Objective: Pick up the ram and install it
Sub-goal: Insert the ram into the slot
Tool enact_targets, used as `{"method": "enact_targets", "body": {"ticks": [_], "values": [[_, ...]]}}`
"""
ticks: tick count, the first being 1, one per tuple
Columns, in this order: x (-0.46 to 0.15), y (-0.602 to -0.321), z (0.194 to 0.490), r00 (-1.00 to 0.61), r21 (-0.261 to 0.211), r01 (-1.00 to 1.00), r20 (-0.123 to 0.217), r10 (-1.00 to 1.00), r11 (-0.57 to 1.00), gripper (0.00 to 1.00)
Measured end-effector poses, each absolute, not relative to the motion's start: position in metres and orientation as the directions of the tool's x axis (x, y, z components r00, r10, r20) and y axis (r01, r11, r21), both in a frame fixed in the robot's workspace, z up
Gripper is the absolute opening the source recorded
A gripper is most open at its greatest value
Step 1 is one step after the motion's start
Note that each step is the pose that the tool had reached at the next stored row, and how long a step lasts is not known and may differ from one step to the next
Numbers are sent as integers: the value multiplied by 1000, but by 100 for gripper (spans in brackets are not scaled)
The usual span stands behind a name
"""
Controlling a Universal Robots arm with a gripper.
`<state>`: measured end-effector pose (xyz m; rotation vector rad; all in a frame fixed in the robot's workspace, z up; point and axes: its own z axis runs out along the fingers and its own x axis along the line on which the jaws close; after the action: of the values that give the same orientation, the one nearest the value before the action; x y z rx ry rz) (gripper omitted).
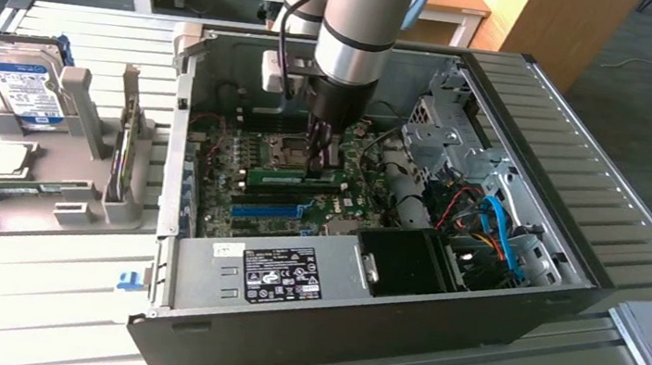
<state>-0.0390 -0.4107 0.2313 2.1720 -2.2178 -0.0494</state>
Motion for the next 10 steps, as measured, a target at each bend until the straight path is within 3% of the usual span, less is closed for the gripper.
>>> {"method": "enact_targets", "body": {"ticks": [10], "values": [[-39,-411,230,-21,49,-999,4,-1000,21,12]]}}
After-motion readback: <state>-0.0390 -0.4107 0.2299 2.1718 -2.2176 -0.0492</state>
